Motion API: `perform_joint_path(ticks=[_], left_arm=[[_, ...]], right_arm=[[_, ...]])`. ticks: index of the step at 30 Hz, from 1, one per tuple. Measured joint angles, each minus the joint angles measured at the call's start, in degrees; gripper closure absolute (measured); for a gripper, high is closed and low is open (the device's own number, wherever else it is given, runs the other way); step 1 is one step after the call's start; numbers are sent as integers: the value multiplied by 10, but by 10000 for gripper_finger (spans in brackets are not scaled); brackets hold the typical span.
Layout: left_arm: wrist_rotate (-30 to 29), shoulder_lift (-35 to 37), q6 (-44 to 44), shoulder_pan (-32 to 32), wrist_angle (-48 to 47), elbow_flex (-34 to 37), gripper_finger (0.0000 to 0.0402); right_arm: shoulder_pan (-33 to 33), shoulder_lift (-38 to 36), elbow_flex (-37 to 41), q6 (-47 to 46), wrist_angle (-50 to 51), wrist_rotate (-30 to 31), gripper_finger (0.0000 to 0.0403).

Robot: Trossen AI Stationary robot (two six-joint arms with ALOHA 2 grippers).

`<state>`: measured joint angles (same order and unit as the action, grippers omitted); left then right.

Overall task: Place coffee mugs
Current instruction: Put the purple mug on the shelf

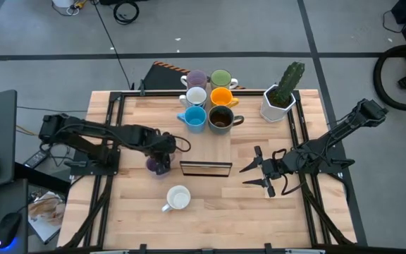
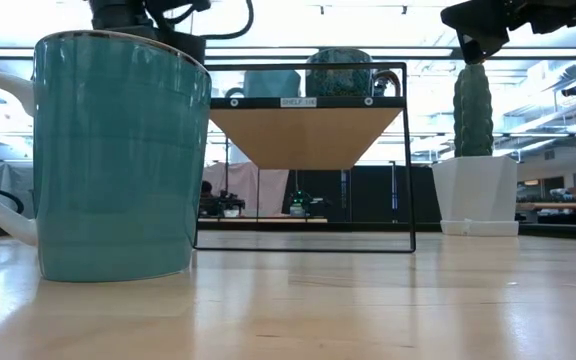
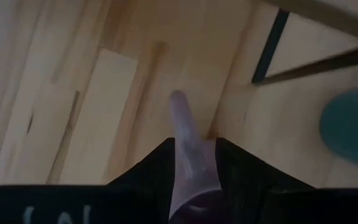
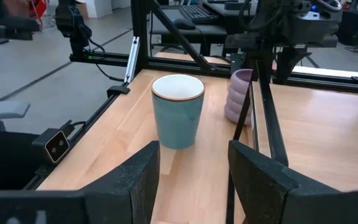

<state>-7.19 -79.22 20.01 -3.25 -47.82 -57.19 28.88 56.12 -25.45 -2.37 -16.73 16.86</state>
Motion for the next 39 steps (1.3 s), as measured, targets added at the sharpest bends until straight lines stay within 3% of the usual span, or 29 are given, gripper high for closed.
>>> perform_joint_path(ticks=[14,24,39], left_arm=[[-21,-32,4,7,-4,0,274],[-63,-50,22,54,-26,0,274],[-98,-47,44,93,-141,0,274]], right_arm=[[0,0,0,-9,0,-2,207],[0,0,0,-9,1,-4,207],[1,0,0,-11,3,-5,207]])
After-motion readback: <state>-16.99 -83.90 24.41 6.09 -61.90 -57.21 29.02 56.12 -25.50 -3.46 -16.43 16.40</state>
